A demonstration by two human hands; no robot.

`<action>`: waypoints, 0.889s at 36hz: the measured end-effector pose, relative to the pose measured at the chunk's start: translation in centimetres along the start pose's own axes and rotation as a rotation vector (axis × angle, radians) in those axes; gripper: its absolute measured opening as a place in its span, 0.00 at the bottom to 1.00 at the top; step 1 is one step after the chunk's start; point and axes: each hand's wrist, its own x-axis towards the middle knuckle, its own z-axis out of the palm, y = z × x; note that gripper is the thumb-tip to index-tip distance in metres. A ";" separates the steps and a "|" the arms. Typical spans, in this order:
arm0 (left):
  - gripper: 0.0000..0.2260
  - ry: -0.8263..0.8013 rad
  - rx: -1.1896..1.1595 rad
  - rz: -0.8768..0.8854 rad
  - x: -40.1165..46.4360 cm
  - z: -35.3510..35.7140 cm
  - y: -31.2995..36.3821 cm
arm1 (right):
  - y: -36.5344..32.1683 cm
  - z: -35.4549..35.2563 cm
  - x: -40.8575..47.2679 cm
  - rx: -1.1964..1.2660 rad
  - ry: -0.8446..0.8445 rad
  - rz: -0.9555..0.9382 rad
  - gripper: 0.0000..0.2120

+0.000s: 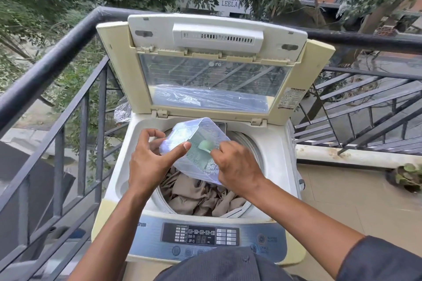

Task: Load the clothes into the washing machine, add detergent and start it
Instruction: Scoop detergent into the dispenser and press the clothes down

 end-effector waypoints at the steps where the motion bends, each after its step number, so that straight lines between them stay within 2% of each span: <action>1: 0.34 0.010 -0.014 0.006 -0.1 0.0 0.1 | -0.1 -0.1 0.1 0.035 0.001 0.031 0.14; 9: 0.37 0.005 -0.068 0.027 0.0 -0.2 0.2 | -0.5 -0.1 0.5 0.250 0.066 0.213 0.10; 17: 0.37 0.033 0.009 0.028 -0.2 -0.1 0.7 | -2.0 0.6 -0.6 0.395 0.034 0.250 0.06; 25: 0.36 0.062 0.147 0.041 -0.6 0.2 0.9 | -2.0 1.2 -0.2 0.778 -0.106 0.583 0.05; 32: 0.36 0.056 0.195 0.027 -0.2 -0.1 -0.1 | -1.2 2.0 -0.1 1.090 -0.120 0.879 0.05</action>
